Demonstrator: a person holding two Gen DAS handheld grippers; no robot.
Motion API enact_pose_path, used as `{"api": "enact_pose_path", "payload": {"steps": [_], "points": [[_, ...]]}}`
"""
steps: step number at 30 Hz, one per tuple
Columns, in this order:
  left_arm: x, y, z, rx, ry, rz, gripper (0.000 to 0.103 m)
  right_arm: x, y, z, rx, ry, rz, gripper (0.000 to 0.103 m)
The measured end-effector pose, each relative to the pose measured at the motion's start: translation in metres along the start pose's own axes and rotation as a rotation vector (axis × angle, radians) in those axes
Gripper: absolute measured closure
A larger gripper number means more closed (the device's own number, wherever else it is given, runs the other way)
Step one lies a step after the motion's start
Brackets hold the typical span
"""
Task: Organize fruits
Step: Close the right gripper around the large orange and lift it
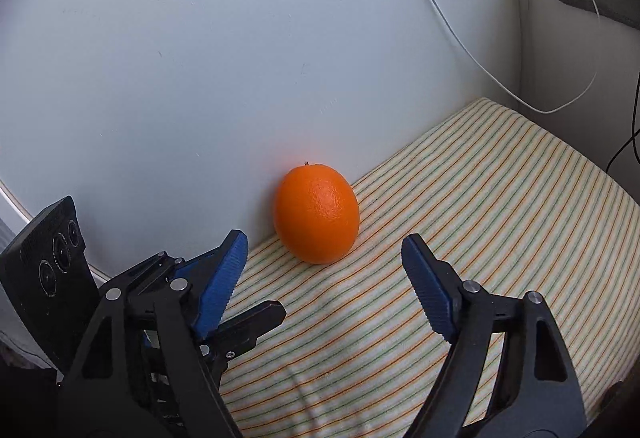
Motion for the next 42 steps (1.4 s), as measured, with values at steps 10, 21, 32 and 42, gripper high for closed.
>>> {"api": "enact_pose_path", "payload": {"steps": [10,21,32,42], "points": [[0.016,-0.001,-0.003,0.004,-0.035,0.007,0.043,0.037,-0.002,-0.006,-0.019,-0.061,-0.036,0.028],[0.028,-0.004,-0.008,-0.011,-0.053,0.018,0.043,0.059,-0.005,-0.001,-0.006,-0.094,-0.041,0.035],[0.025,-0.008,-0.009,-0.019,-0.040,0.008,0.056,0.049,-0.004,-0.003,0.032,-0.081,-0.016,0.037],[0.015,0.014,-0.008,0.036,-0.025,0.027,0.064,0.016,0.000,0.008,0.056,-0.042,0.013,0.038]]}}
Point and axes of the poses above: each gripper's, at about its wrist camera, not at the fingertips, and x roughly the way its jaws point, y to its right, z to its underside, the point moved 7 cm from there along x, roughly the way its jaws point
